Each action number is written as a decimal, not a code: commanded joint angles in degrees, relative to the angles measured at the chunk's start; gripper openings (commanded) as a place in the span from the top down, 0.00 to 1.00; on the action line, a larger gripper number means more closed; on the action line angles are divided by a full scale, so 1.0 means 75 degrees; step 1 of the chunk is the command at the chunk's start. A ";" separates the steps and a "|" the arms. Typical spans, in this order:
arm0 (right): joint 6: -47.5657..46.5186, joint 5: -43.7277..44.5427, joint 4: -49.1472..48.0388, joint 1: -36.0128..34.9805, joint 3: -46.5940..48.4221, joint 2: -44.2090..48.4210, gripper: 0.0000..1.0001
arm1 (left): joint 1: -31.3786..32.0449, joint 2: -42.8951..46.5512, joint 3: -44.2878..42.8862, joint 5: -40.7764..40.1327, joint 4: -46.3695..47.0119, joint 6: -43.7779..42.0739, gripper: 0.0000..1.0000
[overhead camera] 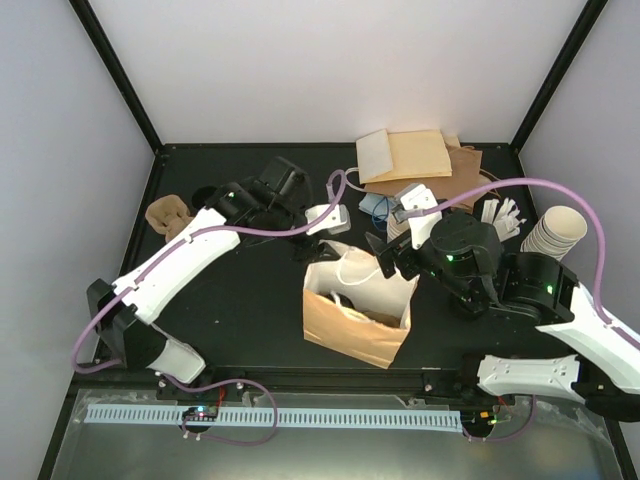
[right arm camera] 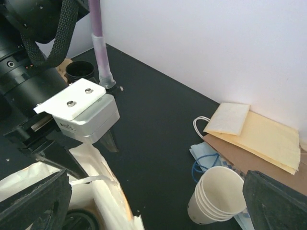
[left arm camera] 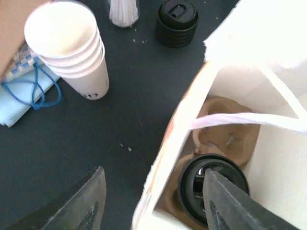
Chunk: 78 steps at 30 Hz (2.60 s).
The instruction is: Pack the takeout coffee
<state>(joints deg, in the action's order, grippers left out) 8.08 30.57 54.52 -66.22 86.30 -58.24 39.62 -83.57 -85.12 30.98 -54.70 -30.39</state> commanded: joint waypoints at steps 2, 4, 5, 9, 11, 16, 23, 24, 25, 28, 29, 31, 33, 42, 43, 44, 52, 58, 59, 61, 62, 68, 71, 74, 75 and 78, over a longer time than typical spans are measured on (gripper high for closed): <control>0.0273 0.0361 0.0256 0.0202 -0.0096 0.0197 0.00 | 0.0044 -0.0409 -0.0858 0.0609 -0.0658 -0.1061 0.56; 0.0288 0.0357 0.0322 0.0285 -0.0137 0.0218 0.00 | 0.0053 -0.0457 -0.0842 0.0741 -0.0853 -0.1308 0.73; 0.0294 0.0354 0.0330 0.0327 -0.0158 0.0234 0.00 | 0.0053 -0.0443 -0.0828 0.0720 -0.0912 -0.1378 0.84; 0.0257 0.0339 0.0294 0.0502 -0.0286 0.0260 0.00 | 0.0042 -0.0195 -0.0824 -0.0120 -0.0897 -0.1348 0.98; 0.0199 0.0298 0.0237 0.0537 -0.0341 0.0215 0.00 | 0.0032 -0.0010 -0.0753 -0.0752 -0.0701 -0.1289 0.98; 0.0099 0.0181 0.0206 0.0573 -0.0329 -0.0031 0.00 | -0.0071 0.0601 -0.0356 -0.2488 0.0080 -0.1039 0.98; 0.0176 -0.0053 0.0506 0.0666 -0.0332 -0.0529 0.00 | -0.0102 0.2134 0.1101 -0.3754 0.1820 -0.1149 0.98; 0.0225 -0.0121 0.0546 0.0664 -0.0375 -0.0594 0.00 | -0.0094 0.2402 0.1404 -0.3703 0.2128 -0.1171 0.98; 0.0267 -0.0178 0.0592 0.0671 -0.0449 -0.0670 0.00 | -0.0085 0.2666 0.1726 -0.3610 0.2477 -0.1184 0.98; 0.0369 -0.0407 0.0679 0.0673 -0.0675 -0.0871 0.00 | -0.0062 0.3447 0.2598 -0.3381 0.3309 -0.1162 0.98; 0.0391 -0.0548 0.0717 0.0673 -0.0730 -0.0924 0.00 | -0.0056 0.3630 0.2788 -0.3362 0.3404 -0.1097 0.99; 0.0426 -0.0831 0.0851 0.0663 -0.0752 -0.1031 0.00 | -0.0041 0.3906 0.3004 -0.3276 0.3333 -0.1024 0.98; 0.0426 -0.1134 0.0887 0.0665 -0.0785 -0.1005 0.00 | -0.0011 0.4143 0.3110 -0.2967 0.3028 -0.1031 0.98; -0.0278 -0.3453 0.0064 0.0662 -0.1264 0.0099 0.00 | 0.0499 0.5123 0.3670 -0.1246 0.1823 -0.0827 0.98; -0.0283 -0.3487 -0.0007 0.0667 -0.1332 0.0171 0.00 | 0.0572 0.5175 0.3725 -0.1166 0.1746 -0.0778 0.98; -0.0270 -0.3481 -0.0070 0.0662 -0.1386 0.0201 0.00 | 0.0647 0.5197 0.3759 -0.1135 0.1663 -0.0741 0.98; -0.0258 -0.3499 -0.0223 0.0661 -0.1386 0.0142 0.00 | 0.1011 0.5170 0.3922 -0.1040 0.1084 -0.0650 0.98; -0.0229 -0.3199 -0.0374 0.0662 -0.1421 0.0257 0.00 | 0.1140 0.5343 0.4015 -0.0942 0.0991 -0.0579 0.98; -0.0213 -0.3080 -0.0361 0.0661 -0.1401 0.0235 0.00 | 0.1143 0.5361 0.4043 -0.1084 0.1062 -0.0514 0.98; -0.0136 -0.2770 -0.0370 0.0664 -0.1374 0.0224 0.00 | 0.1140 0.5356 0.4060 -0.1395 0.1137 -0.0442 0.99; -0.0032 -0.2481 -0.0363 0.0661 -0.1346 0.0226 0.00 | 0.1140 0.5332 0.4044 -0.1640 0.1191 -0.0323 0.98; 0.0374 -0.0916 -0.0180 0.0678 -0.1238 0.0289 0.00 | 0.1072 0.4924 0.3720 -0.4245 0.1739 0.0776 0.98; 0.0552 -0.0558 0.0012 0.0674 -0.1040 0.0202 0.00 | 0.0806 0.4545 0.3373 -0.4555 0.1928 0.1007 0.98; 0.0737 -0.0451 0.0384 0.0674 -0.0655 0.0039 0.00 | 0.0201 0.3797 0.2818 -0.4130 0.1776 0.1330 0.99; 0.0813 -0.0388 0.0474 0.0679 -0.0579 0.0020 0.00 | -0.0088 0.3546 0.2622 -0.3961 0.1725 0.1459 0.98; 0.0922 -0.0322 0.0540 0.0675 -0.0587 0.0080 0.00 | -0.1044 0.2935 0.2055 -0.3327 0.1730 0.1986 0.98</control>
<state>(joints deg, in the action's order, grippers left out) 12.36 24.53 56.45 -61.39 80.38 -58.11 38.74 -57.21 -64.10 2.79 -41.17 -22.11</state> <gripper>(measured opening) 1.000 0.019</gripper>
